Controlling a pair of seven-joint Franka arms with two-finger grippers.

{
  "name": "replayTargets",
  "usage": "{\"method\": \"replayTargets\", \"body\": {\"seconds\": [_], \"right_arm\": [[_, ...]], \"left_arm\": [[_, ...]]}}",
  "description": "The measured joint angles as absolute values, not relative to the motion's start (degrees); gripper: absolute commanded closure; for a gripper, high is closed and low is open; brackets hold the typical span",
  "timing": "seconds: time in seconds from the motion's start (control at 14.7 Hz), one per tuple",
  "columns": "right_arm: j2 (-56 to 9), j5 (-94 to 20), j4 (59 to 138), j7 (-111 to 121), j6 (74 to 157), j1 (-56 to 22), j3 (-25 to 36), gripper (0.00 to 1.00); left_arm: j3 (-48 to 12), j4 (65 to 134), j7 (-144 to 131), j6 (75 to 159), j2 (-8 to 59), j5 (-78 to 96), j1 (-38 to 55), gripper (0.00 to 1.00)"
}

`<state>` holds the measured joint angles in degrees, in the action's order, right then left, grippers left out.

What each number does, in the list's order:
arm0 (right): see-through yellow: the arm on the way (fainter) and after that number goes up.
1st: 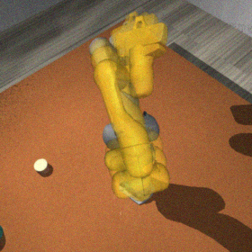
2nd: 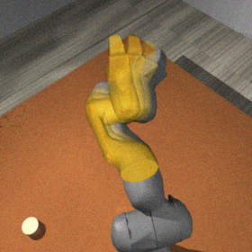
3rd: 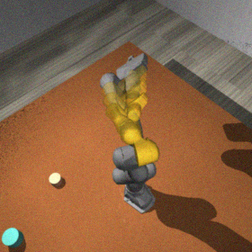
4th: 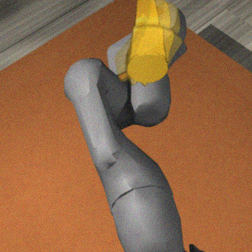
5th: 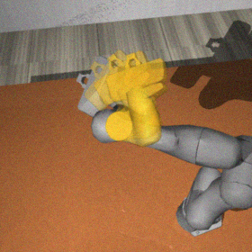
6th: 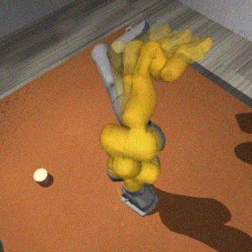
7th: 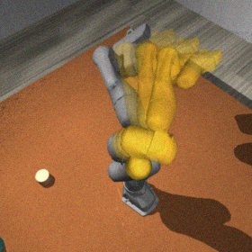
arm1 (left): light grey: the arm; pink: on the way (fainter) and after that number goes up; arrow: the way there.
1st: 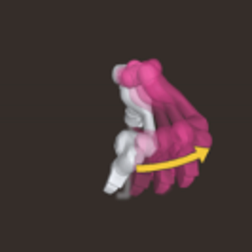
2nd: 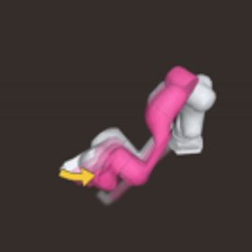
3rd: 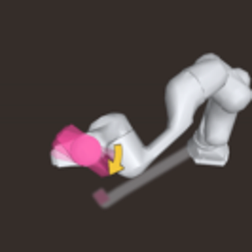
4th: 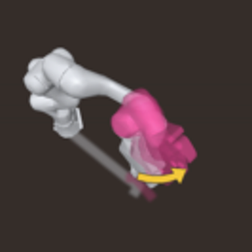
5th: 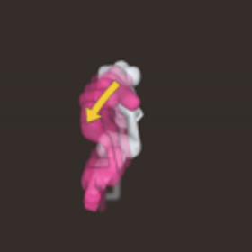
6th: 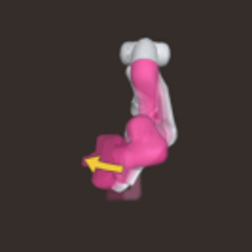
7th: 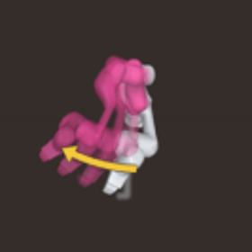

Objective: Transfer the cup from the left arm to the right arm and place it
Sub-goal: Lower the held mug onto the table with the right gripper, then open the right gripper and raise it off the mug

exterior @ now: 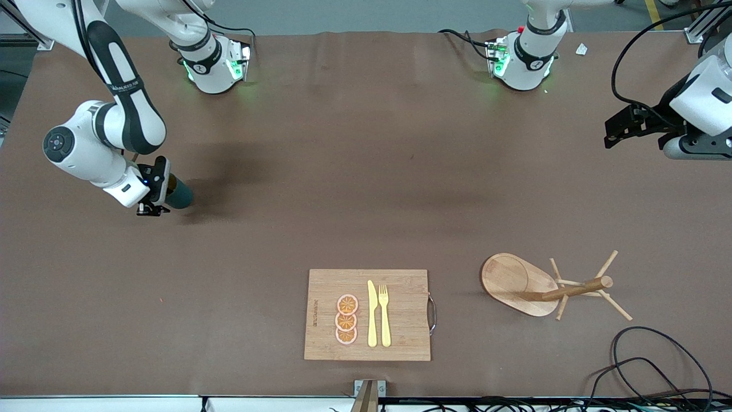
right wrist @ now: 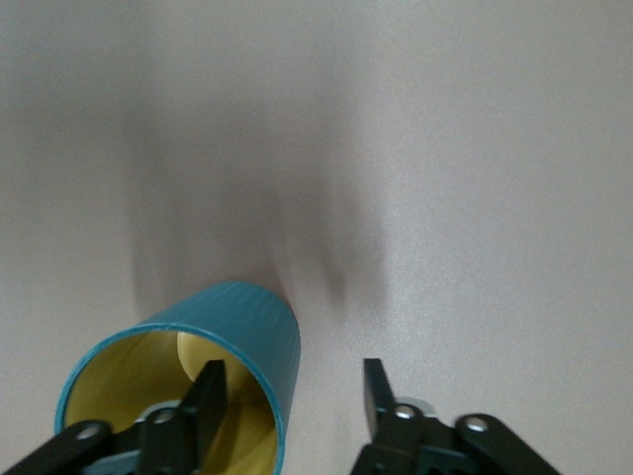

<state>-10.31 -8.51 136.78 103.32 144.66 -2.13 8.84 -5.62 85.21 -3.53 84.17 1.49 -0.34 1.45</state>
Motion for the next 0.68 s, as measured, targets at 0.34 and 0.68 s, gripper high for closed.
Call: {"method": "replayTargets", "body": {"seconds": [0.34, 0.68], "right_arm": [[-10.3, -8.9, 133.0, 106.7, 137.2, -2.0, 9.2, 0.00], [-9.4, -9.2, 122.1, 105.5, 120.1, -0.1, 9.9, 0.00]], "left_arm": [[-5.6, 85.2, -3.2, 84.2, 1.5, -0.3, 1.5, 0.00], [-5.6, 85.2, -3.1, 84.2, 1.5, -0.3, 1.5, 0.00]]}}
